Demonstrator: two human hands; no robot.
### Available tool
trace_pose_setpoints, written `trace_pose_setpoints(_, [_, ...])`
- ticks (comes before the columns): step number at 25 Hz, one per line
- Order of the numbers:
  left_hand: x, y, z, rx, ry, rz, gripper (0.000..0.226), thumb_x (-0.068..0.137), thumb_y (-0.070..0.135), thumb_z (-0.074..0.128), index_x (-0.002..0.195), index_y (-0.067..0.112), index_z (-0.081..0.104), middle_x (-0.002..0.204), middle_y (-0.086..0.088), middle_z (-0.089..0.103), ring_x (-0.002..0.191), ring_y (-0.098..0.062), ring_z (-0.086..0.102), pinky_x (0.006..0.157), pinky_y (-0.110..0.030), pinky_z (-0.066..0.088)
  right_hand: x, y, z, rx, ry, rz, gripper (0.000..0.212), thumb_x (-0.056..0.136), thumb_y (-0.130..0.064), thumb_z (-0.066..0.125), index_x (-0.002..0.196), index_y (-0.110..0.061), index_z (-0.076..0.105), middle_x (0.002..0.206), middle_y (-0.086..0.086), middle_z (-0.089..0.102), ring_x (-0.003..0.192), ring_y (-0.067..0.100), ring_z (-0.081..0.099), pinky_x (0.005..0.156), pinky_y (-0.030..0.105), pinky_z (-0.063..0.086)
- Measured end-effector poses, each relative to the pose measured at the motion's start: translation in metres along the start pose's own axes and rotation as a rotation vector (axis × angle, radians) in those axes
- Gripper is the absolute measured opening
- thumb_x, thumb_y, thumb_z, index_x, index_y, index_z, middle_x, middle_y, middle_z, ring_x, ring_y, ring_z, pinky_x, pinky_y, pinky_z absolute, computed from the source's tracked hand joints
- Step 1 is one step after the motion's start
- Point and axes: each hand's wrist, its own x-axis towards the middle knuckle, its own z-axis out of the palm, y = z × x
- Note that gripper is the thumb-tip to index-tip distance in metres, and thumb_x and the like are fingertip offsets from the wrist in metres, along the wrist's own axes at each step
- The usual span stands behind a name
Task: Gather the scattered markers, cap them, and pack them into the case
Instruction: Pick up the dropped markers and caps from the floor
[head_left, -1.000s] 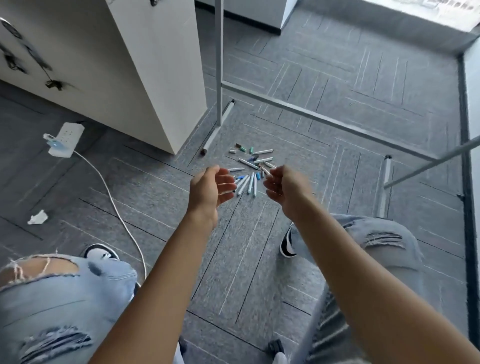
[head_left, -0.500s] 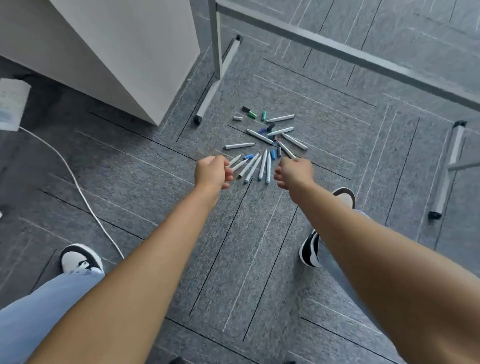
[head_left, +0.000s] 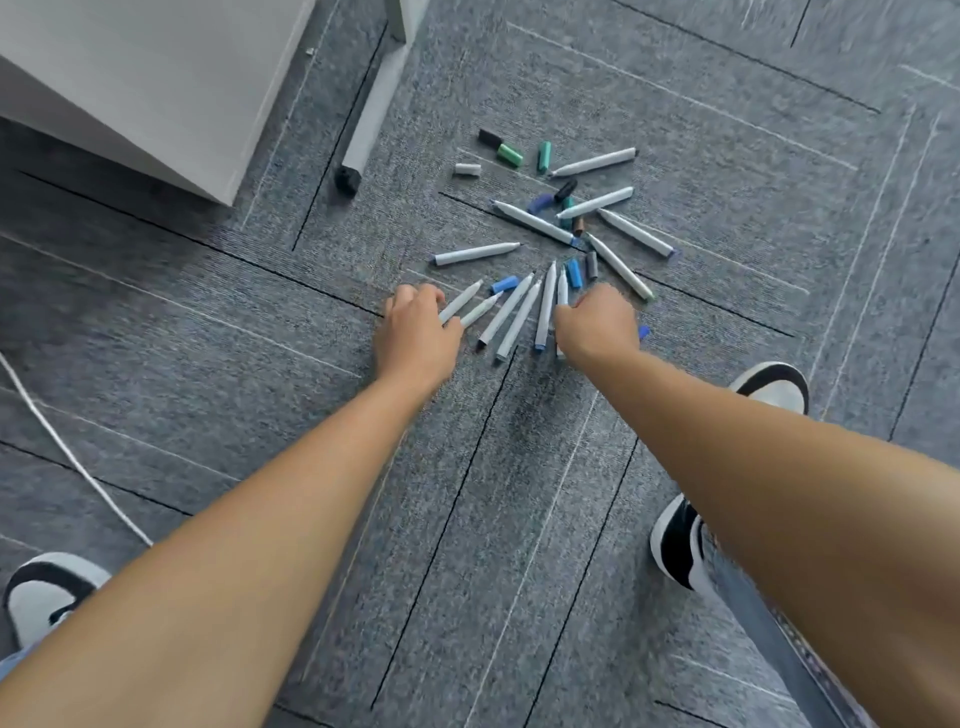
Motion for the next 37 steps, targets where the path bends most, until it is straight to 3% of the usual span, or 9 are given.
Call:
trace_pose_setpoints(3, [0.01, -0.004, 0.009, 0.011, 0.082, 0.035, 0.018, 0.098, 0.025, 0.059, 0.115, 0.018, 0.06, 0.122, 0.0, 0.057, 0.112, -0.017, 0.049, 0.08, -0.03, 0.042, 0.011, 0.001, 0.01, -0.068, 0.076, -0.002, 0.021, 0.098, -0.027, 0.058, 0.103, -0.007, 0.062, 0.091, 0.009, 0.067, 0.074, 0.026, 0.06, 0.059, 0.032, 0.04])
trace_pose_setpoints(7, [0.021, -0.005, 0.012, 0.069, 0.126, 0.078, 0.012, 0.096, 0.019, 0.063, 0.107, 0.016, 0.059, 0.114, 0.0, 0.059, 0.097, -0.013, 0.043, 0.078, -0.029, 0.038, 0.008, -0.001, 0.014, -0.183, 0.15, -0.067, 0.023, 0.098, -0.032, 0.056, 0.092, -0.009, 0.058, 0.076, 0.002, 0.059, 0.06, 0.019, 0.051, 0.054, 0.032, 0.034])
trace_pose_setpoints(10, [0.025, -0.001, 0.01, 0.03, 0.105, 0.087, 0.009, 0.097, 0.016, 0.061, 0.104, 0.012, 0.057, 0.109, -0.003, 0.058, 0.093, -0.015, 0.047, 0.075, -0.027, 0.039, 0.004, 0.003, 0.012, -0.083, 0.156, -0.135, 0.02, 0.103, -0.03, 0.044, 0.102, -0.011, 0.049, 0.083, 0.002, 0.056, 0.07, 0.021, 0.055, 0.063, 0.039, 0.044])
trace_pose_setpoints(13, [0.021, -0.003, 0.008, -0.057, 0.064, 0.063, 0.008, 0.099, 0.015, 0.055, 0.102, 0.009, 0.05, 0.097, -0.004, 0.056, 0.073, -0.014, 0.049, 0.059, -0.025, 0.039, 0.005, 0.002, 0.014, 0.065, 0.131, -0.152, 0.018, 0.105, -0.025, 0.039, 0.104, -0.011, 0.049, 0.086, 0.003, 0.056, 0.076, 0.022, 0.059, 0.064, 0.042, 0.05])
trace_pose_setpoints(17, [0.015, -0.006, 0.013, 0.018, -0.012, 0.142, 0.015, 0.098, 0.029, 0.057, 0.1, 0.016, 0.05, 0.091, 0.001, 0.053, 0.067, -0.013, 0.046, 0.057, -0.027, 0.041, 0.013, -0.008, 0.018, 0.115, 0.066, -0.107, 0.025, 0.1, -0.028, 0.057, 0.086, -0.008, 0.06, 0.074, 0.005, 0.059, 0.055, 0.017, 0.047, 0.05, 0.032, 0.042])
trace_pose_setpoints(24, [0.017, -0.001, 0.013, 0.187, -0.01, 0.151, 0.021, 0.092, 0.031, 0.064, 0.083, 0.018, 0.05, 0.086, 0.003, 0.048, 0.06, -0.009, 0.038, 0.05, -0.026, 0.027, 0.014, -0.011, 0.013, -0.088, 0.061, -0.159, 0.039, 0.095, -0.03, 0.067, 0.065, -0.012, 0.05, 0.065, 0.003, 0.055, 0.055, 0.019, 0.049, 0.05, 0.029, 0.037])
trace_pose_setpoints(30, [0.01, 0.007, 0.01, 0.031, 0.021, 0.1, 0.024, 0.101, 0.034, 0.046, 0.089, 0.014, 0.053, 0.066, 0.004, 0.052, 0.048, -0.01, 0.039, 0.042, -0.023, 0.031, 0.013, 0.002, -0.008, -0.245, 0.156, -0.383, 0.02, 0.102, -0.033, 0.048, 0.095, -0.014, 0.046, 0.07, -0.002, 0.051, 0.059, 0.013, 0.048, 0.053, 0.033, 0.041])
trace_pose_setpoints(34, [0.003, 0.025, 0.019, -0.024, 0.026, 0.148, 0.047, 0.103, 0.058, 0.038, 0.077, 0.022, 0.052, 0.058, 0.007, 0.052, 0.042, -0.011, 0.039, 0.04, -0.022, 0.032, 0.024, 0.018, -0.031, -0.354, 0.203, -0.426, 0.024, 0.107, -0.037, 0.045, 0.102, -0.014, 0.048, 0.071, -0.003, 0.053, 0.061, 0.018, 0.053, 0.059, 0.038, 0.053])
trace_pose_setpoints(37, [0.003, 0.038, 0.022, -0.074, 0.018, 0.159, 0.044, 0.105, 0.053, 0.026, 0.094, 0.02, 0.052, 0.062, 0.004, 0.054, 0.043, -0.014, 0.042, 0.038, -0.028, 0.036, 0.035, 0.026, -0.05, -0.394, 0.22, -0.384, 0.023, 0.108, -0.033, 0.043, 0.108, -0.011, 0.049, 0.072, 0.0, 0.054, 0.063, 0.021, 0.055, 0.059, 0.038, 0.052])
